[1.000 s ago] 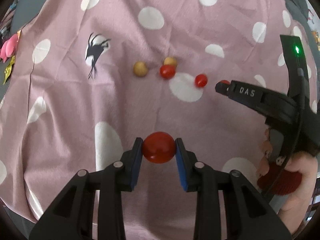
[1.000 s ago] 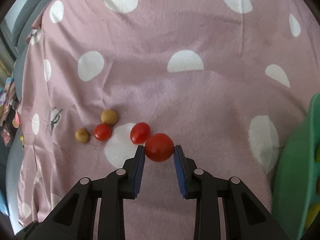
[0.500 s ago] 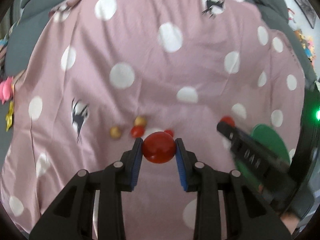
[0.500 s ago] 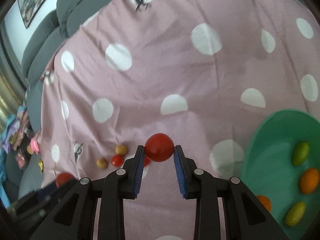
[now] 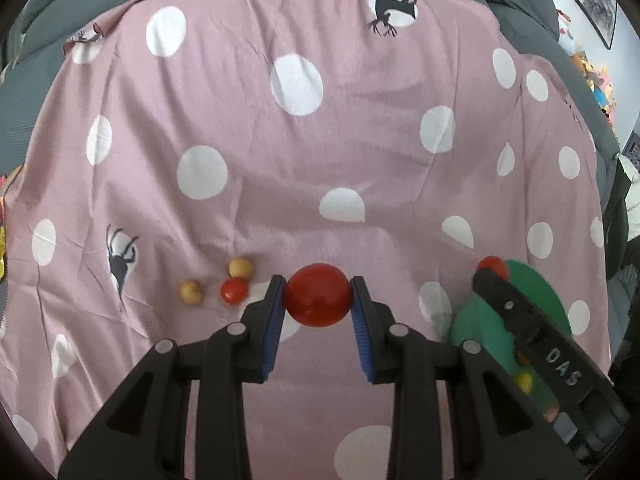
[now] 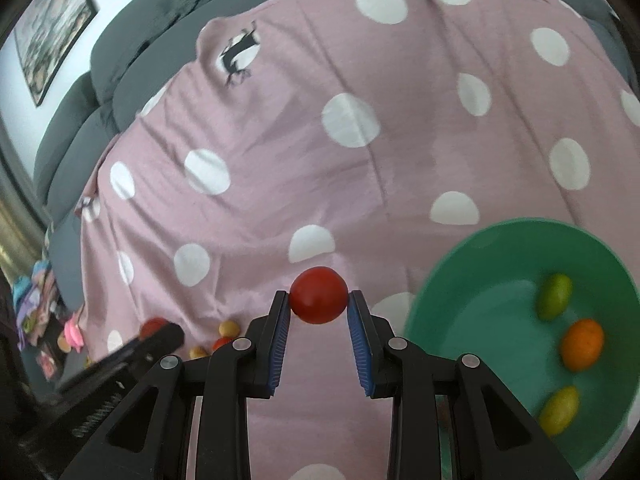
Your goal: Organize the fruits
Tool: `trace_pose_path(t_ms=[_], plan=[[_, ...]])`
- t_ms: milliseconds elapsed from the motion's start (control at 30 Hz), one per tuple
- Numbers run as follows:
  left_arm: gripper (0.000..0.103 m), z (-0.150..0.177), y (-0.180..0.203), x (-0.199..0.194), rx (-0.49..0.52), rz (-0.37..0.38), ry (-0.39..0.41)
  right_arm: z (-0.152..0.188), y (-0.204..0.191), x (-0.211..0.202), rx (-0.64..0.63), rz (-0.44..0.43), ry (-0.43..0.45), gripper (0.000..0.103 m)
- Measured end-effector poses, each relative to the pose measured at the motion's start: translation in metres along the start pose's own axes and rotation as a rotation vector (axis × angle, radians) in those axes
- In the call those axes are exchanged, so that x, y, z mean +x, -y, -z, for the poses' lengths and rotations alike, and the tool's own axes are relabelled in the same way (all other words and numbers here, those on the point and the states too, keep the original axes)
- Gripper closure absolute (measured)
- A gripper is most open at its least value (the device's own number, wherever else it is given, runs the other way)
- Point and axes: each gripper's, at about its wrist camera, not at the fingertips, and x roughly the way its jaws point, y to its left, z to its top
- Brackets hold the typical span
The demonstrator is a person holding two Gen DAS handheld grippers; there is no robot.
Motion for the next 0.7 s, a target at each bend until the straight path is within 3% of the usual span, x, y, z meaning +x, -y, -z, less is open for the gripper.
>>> trace_pose_path(t_ms=[700], plan=[[0.071, 0.012, 0.072, 0.003, 0.135, 0.219, -0.007, -0.006, 0.049, -0.056, 0.123, 0.182, 0.145, 0.071]])
